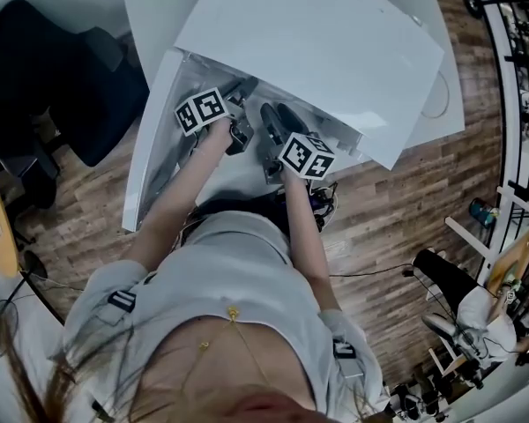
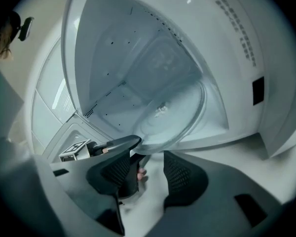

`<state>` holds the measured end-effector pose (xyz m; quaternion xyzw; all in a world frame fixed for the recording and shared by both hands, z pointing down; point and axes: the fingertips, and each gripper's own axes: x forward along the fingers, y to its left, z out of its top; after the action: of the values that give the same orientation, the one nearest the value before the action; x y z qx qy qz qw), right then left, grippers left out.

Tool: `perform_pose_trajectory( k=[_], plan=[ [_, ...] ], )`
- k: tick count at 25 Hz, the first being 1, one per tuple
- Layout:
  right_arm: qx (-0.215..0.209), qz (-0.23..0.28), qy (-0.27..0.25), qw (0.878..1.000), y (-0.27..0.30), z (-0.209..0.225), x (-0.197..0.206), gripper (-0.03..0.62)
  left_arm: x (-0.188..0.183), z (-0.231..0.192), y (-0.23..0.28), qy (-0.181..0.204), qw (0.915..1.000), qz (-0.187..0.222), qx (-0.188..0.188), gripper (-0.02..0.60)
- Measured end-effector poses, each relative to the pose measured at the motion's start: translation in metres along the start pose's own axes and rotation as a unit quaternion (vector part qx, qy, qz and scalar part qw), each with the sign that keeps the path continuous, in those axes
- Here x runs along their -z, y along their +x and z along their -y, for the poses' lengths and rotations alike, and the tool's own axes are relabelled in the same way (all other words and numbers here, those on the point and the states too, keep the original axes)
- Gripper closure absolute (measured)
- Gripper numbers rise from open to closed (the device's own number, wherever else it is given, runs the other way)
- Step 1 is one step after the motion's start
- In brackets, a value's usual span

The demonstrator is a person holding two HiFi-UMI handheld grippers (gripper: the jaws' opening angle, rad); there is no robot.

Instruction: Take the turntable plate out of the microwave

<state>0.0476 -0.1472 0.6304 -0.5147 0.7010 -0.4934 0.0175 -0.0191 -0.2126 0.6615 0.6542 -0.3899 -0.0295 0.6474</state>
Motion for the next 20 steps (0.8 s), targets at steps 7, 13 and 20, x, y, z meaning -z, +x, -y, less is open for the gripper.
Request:
perform_pose_trajectory(
  k=[7,13,20],
  plan=[
    [-0.014,0.037,0.106,0.994,-0.007,0.013,0.002,0.344,0.003,0.002,-0.003,-0.053,0.9977,0.012,0.040,0.494],
    [-0.026,0.053,0.128,0.990,-0.013,0.015,0.004,0.339,0.008,0.013,-0.010,-0.087,0.9920,0.014,0.090,0.525],
    [-0.056,0.091,0.173,0.979,-0.019,0.014,-0.003,0.336,0.011,0.020,-0.024,-0.096,0.9895,0.015,0.107,0.529]
  ],
)
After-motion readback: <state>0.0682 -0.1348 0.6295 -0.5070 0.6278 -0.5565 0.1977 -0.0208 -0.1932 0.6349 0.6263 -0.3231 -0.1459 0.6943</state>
